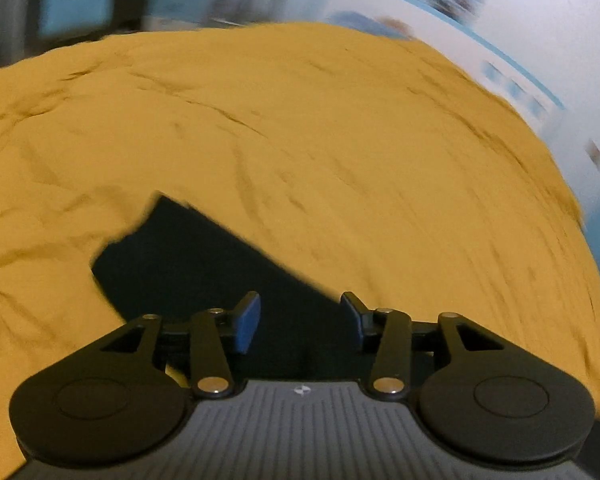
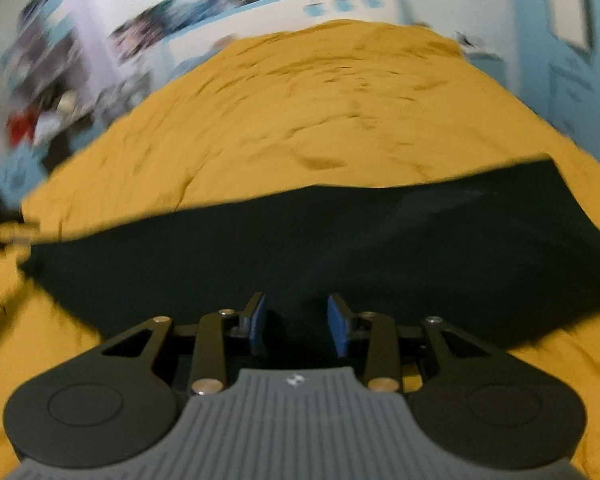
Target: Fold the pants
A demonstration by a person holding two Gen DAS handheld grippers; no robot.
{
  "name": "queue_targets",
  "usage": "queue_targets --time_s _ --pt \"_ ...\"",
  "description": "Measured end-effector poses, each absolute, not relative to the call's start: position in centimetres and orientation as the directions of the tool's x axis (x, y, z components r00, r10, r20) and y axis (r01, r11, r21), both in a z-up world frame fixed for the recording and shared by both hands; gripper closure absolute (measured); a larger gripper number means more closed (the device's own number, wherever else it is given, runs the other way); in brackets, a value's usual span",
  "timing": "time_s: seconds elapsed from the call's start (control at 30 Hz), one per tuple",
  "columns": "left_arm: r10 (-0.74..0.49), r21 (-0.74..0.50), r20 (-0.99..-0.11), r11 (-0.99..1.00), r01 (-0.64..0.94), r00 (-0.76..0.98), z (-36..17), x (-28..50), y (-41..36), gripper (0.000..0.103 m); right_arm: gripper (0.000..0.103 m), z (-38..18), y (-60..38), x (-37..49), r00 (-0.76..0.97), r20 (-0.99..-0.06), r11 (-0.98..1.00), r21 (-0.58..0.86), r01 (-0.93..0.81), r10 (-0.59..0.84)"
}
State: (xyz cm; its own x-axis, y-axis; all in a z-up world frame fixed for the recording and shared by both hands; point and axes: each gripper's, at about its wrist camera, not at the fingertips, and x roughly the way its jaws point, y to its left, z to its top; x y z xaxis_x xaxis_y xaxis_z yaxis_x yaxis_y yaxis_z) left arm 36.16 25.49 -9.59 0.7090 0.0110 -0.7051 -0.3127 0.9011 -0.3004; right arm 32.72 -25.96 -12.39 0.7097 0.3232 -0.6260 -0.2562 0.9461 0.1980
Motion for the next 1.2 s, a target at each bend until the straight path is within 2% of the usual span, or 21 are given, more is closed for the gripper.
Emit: queue_targets --time_s 0.17,0.23,0.3,0.37,0.4,0.47,0.53,0.63,0.8,0.93,1.07,1.13,1.2 --pt "-0.082 -0.212 -0.74 0.97 -0.117 0.668 -12.0 36.0 21.9 0.05 0.072 -13.1 -18.5 32.0 0.699 -0.59 0.887 0.067 -0.457 0.405" --pt "-0.01 -0.114 -0.766 0.986 -0.121 0.642 -13.2 37.2 21.2 0.051 0.07 -13.9 -16.6 31.8 0.687 -0.595 0.863 0.021 -0.505 0.417" --pt "0.137 -0.011 -0.769 0.974 -0.227 0.624 -14.3 38.2 21.8 0.051 0.069 -15.7 -15.4 31.5 0.671 -0.656 0.853 -0.077 -0.515 0.346" --pt "0.204 -0.055 -0.76 0.926 -0.374 0.617 -13.9 38.2 24.5 0.051 0.068 -16.6 -16.1 30.4 0.668 -0.68 0.852 -0.122 -0.509 0.302" --pt "0.235 -0.065 -0.76 0.9 -0.43 0.606 -13.6 38.1 25.5 0.051 0.067 -16.4 -17.0 30.0 0.662 -0.684 0.858 -0.104 -0.503 0.305" --pt "0.307 -0.044 -0.75 0.86 -0.508 0.586 -12.6 37.5 26.8 0.06 0.067 -15.7 -19.0 29.2 0.628 -0.712 0.874 -0.042 -0.484 0.313" --pt "0.328 -0.049 -0.746 0.841 -0.538 0.58 -11.4 36.5 26.9 0.057 0.067 -15.2 -21.1 28.4 0.595 -0.734 0.879 0.004 -0.477 0.327" --pt "0.271 -0.131 -0.732 0.844 -0.52 0.625 -10.2 34.2 26.3 0.051 0.066 -14.0 -23.6 27.4 0.6 -0.728 0.893 0.039 -0.447 0.332" --pt "0.13 -0.195 -0.706 0.909 -0.368 0.696 -9.0 32.4 20.8 0.048 0.065 -12.3 -26.5 28.6 0.714 -0.646 0.95 0.057 -0.308 0.271" --pt "-0.056 -0.202 -0.688 0.972 -0.117 0.723 -8.0 32.4 11.6 0.045 0.065 -12.1 -30.5 31.2 0.765 -0.642 0.999 0.009 -0.048 0.043" --pt "-0.268 -0.225 -0.677 0.962 0.154 0.685 -7.9 32.5 1.6 0.037 0.059 -11.9 -38.5 30.8 0.767 -0.636 0.943 0.196 0.269 -0.087" --pt "-0.322 -0.225 -0.688 0.947 0.23 0.65 -8.6 32.7 -2.2 0.037 0.057 -12.3 -42.2 30.2 0.768 -0.628 0.891 0.269 0.365 -0.125" --pt "-0.339 -0.214 -0.702 0.939 0.268 0.627 -9.2 32.6 -5.8 0.037 0.048 -13.3 -45.4 29.9 0.759 -0.633 0.834 0.33 0.443 -0.152"
